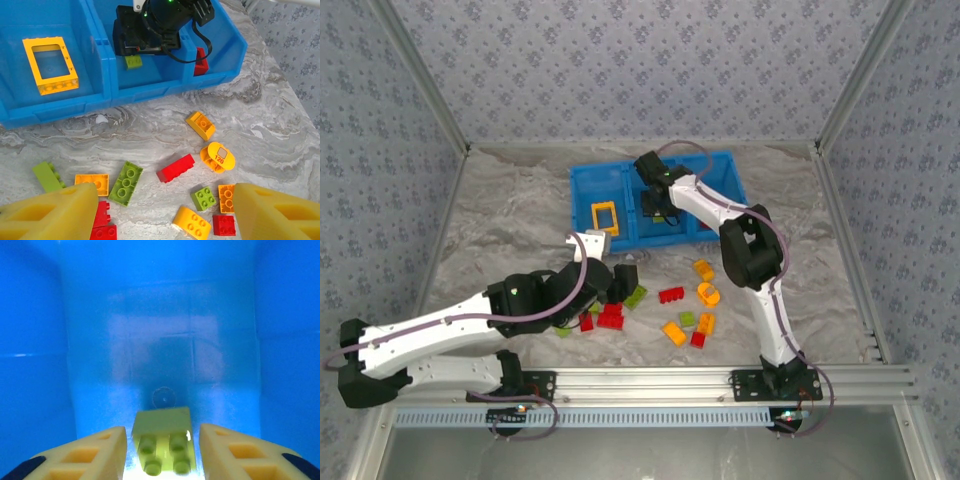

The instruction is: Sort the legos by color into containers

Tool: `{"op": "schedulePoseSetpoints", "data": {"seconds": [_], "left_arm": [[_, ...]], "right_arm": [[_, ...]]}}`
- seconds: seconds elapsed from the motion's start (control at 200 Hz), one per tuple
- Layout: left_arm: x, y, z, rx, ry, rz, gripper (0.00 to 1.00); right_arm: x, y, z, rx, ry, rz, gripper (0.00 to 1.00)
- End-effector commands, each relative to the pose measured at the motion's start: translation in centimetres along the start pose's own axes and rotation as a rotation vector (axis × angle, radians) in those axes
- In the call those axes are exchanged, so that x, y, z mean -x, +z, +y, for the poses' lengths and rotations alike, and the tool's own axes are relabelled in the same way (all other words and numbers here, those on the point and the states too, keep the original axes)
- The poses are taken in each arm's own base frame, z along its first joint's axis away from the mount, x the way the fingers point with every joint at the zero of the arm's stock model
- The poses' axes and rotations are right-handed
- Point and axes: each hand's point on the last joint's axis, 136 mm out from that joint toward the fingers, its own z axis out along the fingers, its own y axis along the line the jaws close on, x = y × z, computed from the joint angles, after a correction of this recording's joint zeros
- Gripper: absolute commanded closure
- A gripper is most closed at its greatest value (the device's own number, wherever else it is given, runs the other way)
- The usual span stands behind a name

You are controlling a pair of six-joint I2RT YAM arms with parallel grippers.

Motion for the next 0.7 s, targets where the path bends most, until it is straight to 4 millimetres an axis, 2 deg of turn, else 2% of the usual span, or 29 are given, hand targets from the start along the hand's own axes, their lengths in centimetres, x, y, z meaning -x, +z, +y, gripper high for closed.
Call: {"op": "schedulePoseSetpoints", "data": {"seconds": [0.0, 0.18, 0.275, 0.37, 0.46, 0.535, 0.54, 0.625, 0.695], "left_arm": [[0.0, -0.7, 1.3, 0.030, -0.033, -0.022, 0.29], [-0.2, -1.2, 2.7, 0.081, -0.049, -0.014, 0.30], [-0.3, -1.7, 3.9, 0.133, -0.067, -0.008, 0.30], [-0.5, -2.3, 5.0, 0.180, -0.087, 0.006, 0.31], [-0.8, -2.6, 5.7, 0.198, -0.104, 0.016, 0.31], [-0.8, -2.9, 6.1, 0.209, -0.110, 0.019, 0.31], [-0.8, -2.9, 6.1, 0.211, -0.110, 0.020, 0.31], [-0.9, -3.1, 6.6, 0.228, -0.118, 0.027, 0.31], [-1.1, -3.1, 6.9, 0.240, -0.131, 0.041, 0.31]], "right_arm": [[1.8, -4.1, 0.6, 0.035, -0.013, -0.057, 0.52], [4.6, -11.0, 0.9, 0.060, -0.023, -0.187, 0.51], [5.7, -16.0, 0.5, 0.069, -0.020, -0.286, 0.52], [5.7, -21.3, 0.4, 0.105, -0.038, -0.407, 0.53], [4.7, -26.0, 0.5, 0.169, -0.064, -0.523, 0.53], [2.8, -29.2, 0.7, 0.227, -0.092, -0.602, 0.54], [2.6, -28.8, 0.8, 0.226, -0.097, -0.597, 0.54], [-0.5, -31.6, 1.2, 0.295, -0.148, -0.658, 0.53], [-3.5, -33.0, 1.4, 0.363, -0.191, -0.681, 0.53]]}}
